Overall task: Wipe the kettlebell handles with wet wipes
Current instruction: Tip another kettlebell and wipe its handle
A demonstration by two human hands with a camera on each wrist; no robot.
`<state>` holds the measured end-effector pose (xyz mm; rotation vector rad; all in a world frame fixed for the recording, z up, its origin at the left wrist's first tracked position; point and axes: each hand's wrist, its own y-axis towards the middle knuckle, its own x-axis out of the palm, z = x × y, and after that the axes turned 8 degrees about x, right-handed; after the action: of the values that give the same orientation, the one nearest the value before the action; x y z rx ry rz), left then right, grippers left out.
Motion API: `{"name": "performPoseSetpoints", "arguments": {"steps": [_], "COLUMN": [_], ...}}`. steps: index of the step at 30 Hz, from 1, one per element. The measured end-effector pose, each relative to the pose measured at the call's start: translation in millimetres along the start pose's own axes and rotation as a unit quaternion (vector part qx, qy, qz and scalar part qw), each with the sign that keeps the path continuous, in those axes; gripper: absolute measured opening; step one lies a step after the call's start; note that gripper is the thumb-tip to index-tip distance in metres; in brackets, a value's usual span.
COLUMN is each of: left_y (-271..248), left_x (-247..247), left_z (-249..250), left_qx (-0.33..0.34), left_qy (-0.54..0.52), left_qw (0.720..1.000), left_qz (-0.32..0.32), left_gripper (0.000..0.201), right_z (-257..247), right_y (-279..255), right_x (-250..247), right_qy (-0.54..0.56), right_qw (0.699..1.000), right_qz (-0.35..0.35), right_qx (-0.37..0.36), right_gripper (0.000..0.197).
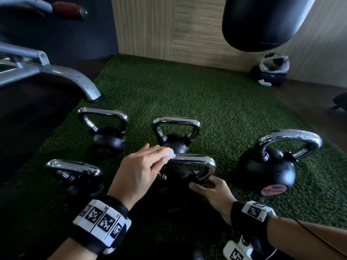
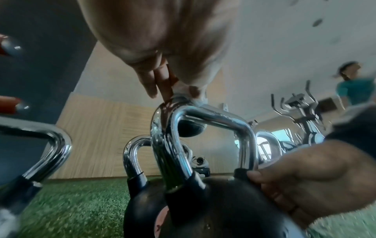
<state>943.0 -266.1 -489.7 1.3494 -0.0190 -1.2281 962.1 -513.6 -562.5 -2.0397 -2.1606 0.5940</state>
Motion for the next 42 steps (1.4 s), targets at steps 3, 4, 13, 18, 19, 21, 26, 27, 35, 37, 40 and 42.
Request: {"name": "performPoseSetpoints", "arguments": {"steps": [3, 4, 13, 18, 19, 21, 26, 27, 35, 37, 40, 42], "left_y": [-4.8, -7.5, -34.1, -44.0, -45.6, -48.7, -63.8, -69.1, -84.2, -80.9, -75.7, -70.8], "left_x": [2.0, -0.3, -1.2, 14.0, 14.3, 14.6, 24.1, 27.2, 42.4, 41.9, 40.3, 41.5], "left_z": [-3.9, -6.9, -17.6, -26.7, -27.5, -26.8, -24.2, -24.5, -14.4, -16.8, -19.9, -24.6], "left_qx": [-0.010, -0.049, -0.248, -0.379, -0.393, -0.396, -0.431, -0.442, -0.424, -0.420, -0.408, -0.406], "left_qy": [-0.001, -0.025, -0.241, -0.355, -0.369, -0.388, -0.419, -0.419, -0.349, -0.312, -0.288, -0.264], "left_qw": [1.000, 0.998, 0.932, 0.846, 0.834, 0.823, 0.787, 0.783, 0.829, 0.845, 0.861, 0.871], "left_qz": [0.009, 0.025, 0.106, 0.122, 0.119, 0.123, 0.137, 0.128, 0.109, 0.109, 0.095, 0.084], "left_gripper": [0.021, 0.020, 0.026, 0.022, 0.024, 0.028, 0.023, 0.022, 0.015, 0.019, 0.019, 0.023], "right_z": [5.1, 6.4, 8.7, 9.9, 9.8, 9.4, 7.1, 6.4, 5.9, 4.0, 2.1, 3.8], "right_y": [7.5, 9.6, 13.2, 17.2, 17.3, 16.4, 13.6, 13.2, 16.2, 16.7, 13.0, 6.1], "right_x": [1.8, 1.5, -0.9, -2.3, -2.3, -3.0, -1.9, -0.9, -1.2, -1.9, -5.3, -8.4], "right_qy": [-0.028, -0.033, -0.008, -0.017, -0.017, -0.011, -0.012, -0.012, -0.023, -0.044, -0.073, -0.089], "right_qw": [0.999, 0.999, 0.999, 0.999, 0.999, 0.999, 0.999, 0.999, 1.000, 0.999, 0.997, 0.996], "right_qz": [0.019, 0.022, -0.030, -0.030, -0.029, -0.028, -0.027, -0.026, -0.003, 0.007, 0.015, 0.016], "right_qx": [-0.020, -0.025, -0.035, -0.029, -0.028, -0.027, -0.024, -0.024, -0.009, -0.011, -0.017, -0.016], "right_gripper": [0.025, 0.027, 0.036, 0.033, 0.032, 0.031, 0.031, 0.034, 0.045, 0.051, 0.053, 0.039]}}
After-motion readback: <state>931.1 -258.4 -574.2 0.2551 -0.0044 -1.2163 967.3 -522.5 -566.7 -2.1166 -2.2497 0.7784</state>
